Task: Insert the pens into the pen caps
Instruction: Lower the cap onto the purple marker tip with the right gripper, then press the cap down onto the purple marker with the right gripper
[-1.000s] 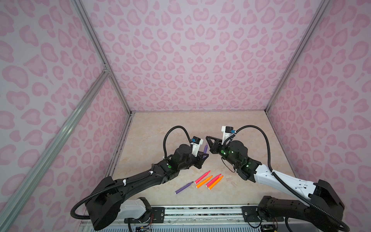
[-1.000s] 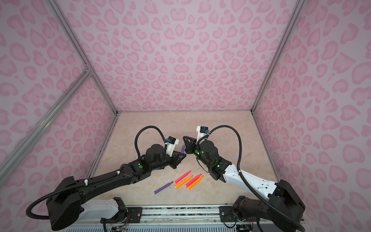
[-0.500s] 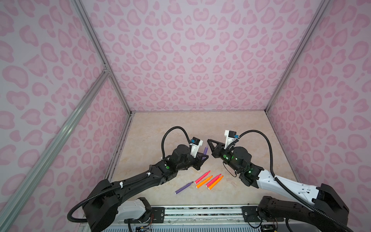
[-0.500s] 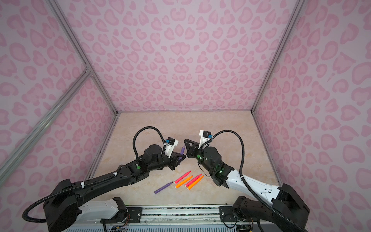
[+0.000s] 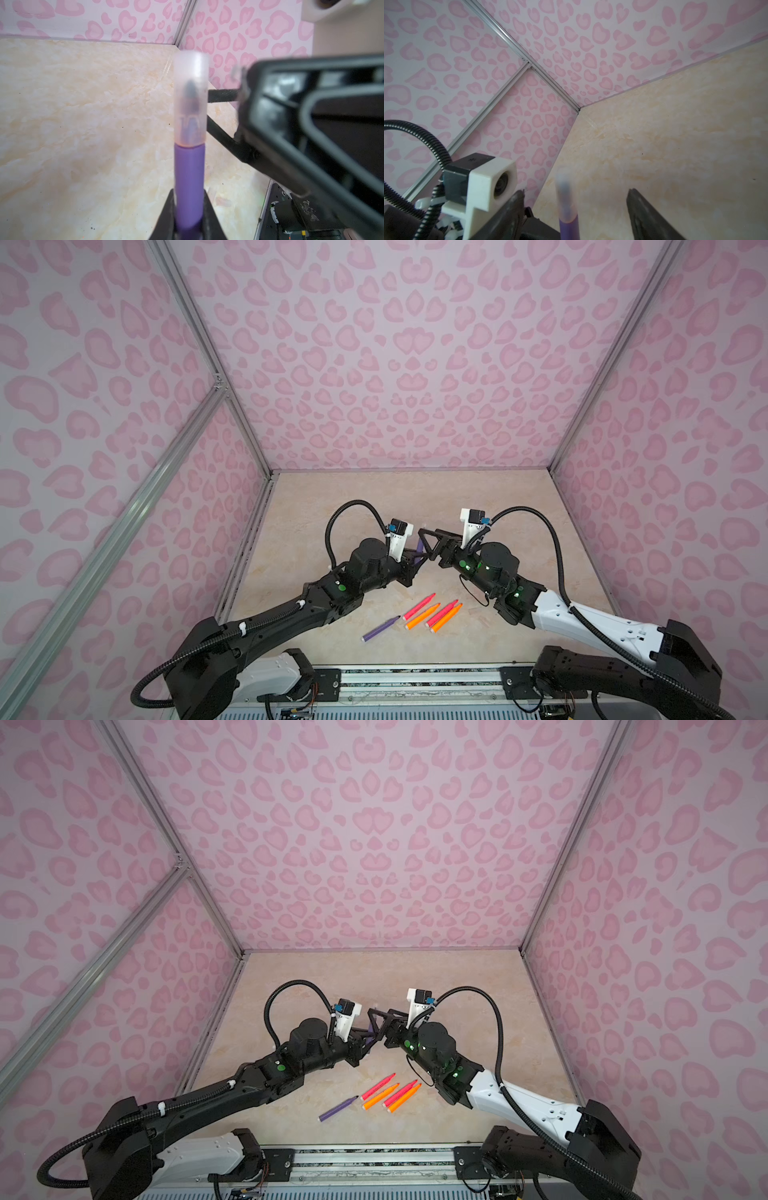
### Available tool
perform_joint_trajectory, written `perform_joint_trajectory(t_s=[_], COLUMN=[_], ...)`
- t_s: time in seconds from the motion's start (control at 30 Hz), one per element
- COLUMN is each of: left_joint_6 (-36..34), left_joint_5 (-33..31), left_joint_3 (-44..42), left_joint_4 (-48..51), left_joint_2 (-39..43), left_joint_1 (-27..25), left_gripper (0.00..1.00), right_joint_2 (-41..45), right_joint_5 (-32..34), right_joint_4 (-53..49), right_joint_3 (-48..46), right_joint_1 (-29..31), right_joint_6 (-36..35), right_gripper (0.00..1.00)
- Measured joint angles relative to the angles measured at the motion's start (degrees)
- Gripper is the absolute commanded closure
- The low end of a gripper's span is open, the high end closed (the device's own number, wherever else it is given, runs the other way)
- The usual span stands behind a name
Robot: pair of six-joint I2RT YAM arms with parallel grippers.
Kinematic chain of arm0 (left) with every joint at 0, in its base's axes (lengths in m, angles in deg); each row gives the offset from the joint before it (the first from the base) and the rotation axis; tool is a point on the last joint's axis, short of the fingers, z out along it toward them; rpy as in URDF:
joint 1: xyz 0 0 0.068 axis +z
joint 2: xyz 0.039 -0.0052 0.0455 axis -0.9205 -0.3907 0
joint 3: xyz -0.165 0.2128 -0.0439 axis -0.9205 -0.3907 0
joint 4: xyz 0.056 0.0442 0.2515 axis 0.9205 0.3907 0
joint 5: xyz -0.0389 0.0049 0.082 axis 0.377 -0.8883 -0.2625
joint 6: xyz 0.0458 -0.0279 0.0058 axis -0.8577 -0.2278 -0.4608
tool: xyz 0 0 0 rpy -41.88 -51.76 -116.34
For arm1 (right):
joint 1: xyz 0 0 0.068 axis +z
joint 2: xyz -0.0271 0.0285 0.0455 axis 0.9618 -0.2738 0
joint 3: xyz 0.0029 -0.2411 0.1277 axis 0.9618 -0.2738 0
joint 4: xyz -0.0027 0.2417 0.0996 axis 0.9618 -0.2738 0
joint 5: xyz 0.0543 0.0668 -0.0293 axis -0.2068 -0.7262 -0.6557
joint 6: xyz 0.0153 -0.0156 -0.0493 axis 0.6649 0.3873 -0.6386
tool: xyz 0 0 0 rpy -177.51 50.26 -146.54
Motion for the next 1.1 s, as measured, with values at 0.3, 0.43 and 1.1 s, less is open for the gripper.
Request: perform_joint_trajectory(t_s=[0.3,0.43,1.1], left_joint_6=[-1.0,-1.0,-2.5], left_joint_5=[-2.6,-3.8,-5.3], left_joint_3=[1.5,2.5,4.5], left_joint_4=[1.3,2.7,5.1], left_joint_2=[-2.2,-4.0,-5.9], left_joint_1=[-0.3,-0.5,-1.8], left_gripper=[0.96,0.96,0.96], right_joint_2=[-2.3,-5.0,-12.4], right_joint_5=[0.6,0.4,-4.4], right_joint_4=[-9.1,-13.8,-20.6], right_joint_3=[8.1,11.3,18.0], right_joint_1=[-1.9,-2.0,-5.2], right_joint_6=[-3.2,-4.3,-5.7], right_gripper=[0.25,0.33,0.67])
